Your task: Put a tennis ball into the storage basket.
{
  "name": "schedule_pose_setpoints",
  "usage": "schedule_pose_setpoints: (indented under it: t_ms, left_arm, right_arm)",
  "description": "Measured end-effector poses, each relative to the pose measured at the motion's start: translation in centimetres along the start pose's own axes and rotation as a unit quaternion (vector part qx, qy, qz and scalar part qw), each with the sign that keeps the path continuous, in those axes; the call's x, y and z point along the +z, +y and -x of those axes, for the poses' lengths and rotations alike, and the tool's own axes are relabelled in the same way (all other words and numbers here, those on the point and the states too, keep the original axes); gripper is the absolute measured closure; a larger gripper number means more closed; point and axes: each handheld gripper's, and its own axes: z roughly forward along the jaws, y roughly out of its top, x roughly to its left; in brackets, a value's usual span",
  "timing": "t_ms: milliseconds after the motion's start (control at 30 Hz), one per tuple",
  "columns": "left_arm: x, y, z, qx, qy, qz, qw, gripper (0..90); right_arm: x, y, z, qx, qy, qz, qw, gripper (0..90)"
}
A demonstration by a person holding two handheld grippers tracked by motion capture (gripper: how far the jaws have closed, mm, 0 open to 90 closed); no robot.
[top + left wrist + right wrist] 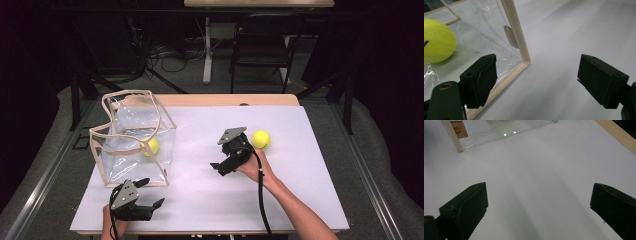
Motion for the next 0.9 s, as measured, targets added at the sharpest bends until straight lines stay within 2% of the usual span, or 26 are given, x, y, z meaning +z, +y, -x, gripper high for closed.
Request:
schedule_pose_setpoints:
  t_ms: [667,900]
  left_arm:
    - [0.1,0.0,0.0,0.004,-0.001,-0.001,1.0000,16.0]
    - [0.1,0.1,0.1,0.004,-0.001,0.000,1.0000,16.0]
  right_arm:
    - [0.4,-2.7,0.2,0.012,-0.005,-0.020,0.9997,1.1]
    - [0.0,-3.3,0.8,0.022,-0.013,-0.018,0.9995,1.1]
